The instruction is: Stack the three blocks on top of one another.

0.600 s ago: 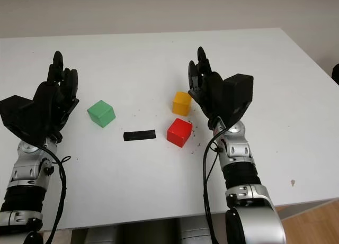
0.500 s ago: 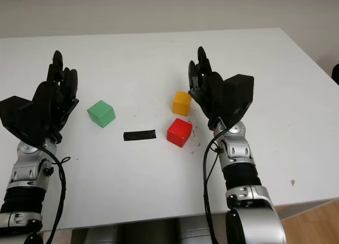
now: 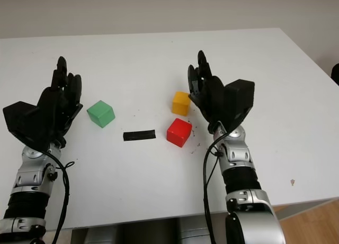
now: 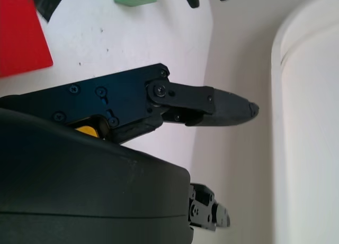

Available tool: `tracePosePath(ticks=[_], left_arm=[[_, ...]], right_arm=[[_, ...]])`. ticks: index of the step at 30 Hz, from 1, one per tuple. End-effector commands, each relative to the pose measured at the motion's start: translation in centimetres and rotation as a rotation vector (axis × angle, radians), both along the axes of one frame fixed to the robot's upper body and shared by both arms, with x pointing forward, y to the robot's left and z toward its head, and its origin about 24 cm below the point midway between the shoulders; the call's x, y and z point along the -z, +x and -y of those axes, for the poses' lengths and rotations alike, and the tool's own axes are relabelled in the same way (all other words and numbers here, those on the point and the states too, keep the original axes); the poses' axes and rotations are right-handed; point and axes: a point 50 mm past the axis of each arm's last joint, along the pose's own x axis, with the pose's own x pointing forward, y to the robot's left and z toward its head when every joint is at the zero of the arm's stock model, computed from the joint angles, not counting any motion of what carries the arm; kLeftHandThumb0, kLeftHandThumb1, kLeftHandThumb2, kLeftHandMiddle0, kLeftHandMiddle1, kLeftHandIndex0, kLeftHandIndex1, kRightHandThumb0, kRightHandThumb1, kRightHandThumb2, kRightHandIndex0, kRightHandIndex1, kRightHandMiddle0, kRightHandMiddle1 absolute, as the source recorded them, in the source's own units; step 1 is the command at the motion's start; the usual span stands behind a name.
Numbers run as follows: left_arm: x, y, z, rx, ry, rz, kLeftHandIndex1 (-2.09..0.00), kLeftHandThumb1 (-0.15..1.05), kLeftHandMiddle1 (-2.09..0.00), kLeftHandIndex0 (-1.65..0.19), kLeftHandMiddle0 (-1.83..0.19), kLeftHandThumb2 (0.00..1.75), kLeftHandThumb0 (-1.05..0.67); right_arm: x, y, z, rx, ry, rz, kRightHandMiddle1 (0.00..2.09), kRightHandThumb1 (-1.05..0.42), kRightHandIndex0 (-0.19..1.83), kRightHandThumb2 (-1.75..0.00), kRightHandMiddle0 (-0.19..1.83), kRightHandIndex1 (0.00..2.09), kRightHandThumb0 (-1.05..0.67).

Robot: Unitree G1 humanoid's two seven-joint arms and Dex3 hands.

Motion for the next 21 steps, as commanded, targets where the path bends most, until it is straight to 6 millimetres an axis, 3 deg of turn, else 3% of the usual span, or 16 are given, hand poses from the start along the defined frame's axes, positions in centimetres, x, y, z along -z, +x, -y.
tracePosePath(ticks=[1, 6, 12, 16, 21], left_arm=[[-0.4, -0.2, -0.2, 0.0, 0.01, 0.018, 0.0, 1.05, 0.0, 0.19, 0.19, 0.52, -0.75], [-0.4, -0.3, -0.2, -0.005, 0.009, 0.018, 0.0, 1.05, 0.0, 0.19, 0.19, 0.52, -0.74], [-0.5, -0.4, -0.2, -0.001, 0.01, 0.016, 0.0, 1.05, 0.0, 0.19, 0.19, 0.52, -0.75], [-0.6, -0.4, -0.4, 0.002, 0.021, 0.01, 0.0, 1.05, 0.0, 0.19, 0.19, 0.53, -0.75], [-0.8, -0.2, -0.4, 0.001, 0.019, 0.01, 0.0, 1.05, 0.0, 0.19, 0.19, 0.51, -0.79]], right_arm=[[-3.5, -0.1, 0.9, -0.056, -0.225, 0.169, 0.22, -1.0, 0.17, -0.09, 0.12, 0.18, -0.53], [-6.5, -0.9, 1.3, -0.179, -0.657, 0.315, 0.4, -0.83, 0.35, -0.02, 0.25, 0.26, -0.48], [-8.3, -1.9, 1.0, -0.281, -1.011, 0.411, 0.25, -0.76, 0.38, -0.05, 0.33, 0.18, -0.49], [-8.5, -2.8, 0.7, -0.327, -1.255, 0.549, 0.23, -0.77, 0.45, -0.06, 0.4, 0.19, -0.58], [-7.7, -3.2, 0.8, -0.357, -1.453, 0.588, 0.18, -0.76, 0.35, -0.05, 0.41, 0.11, -0.59]])
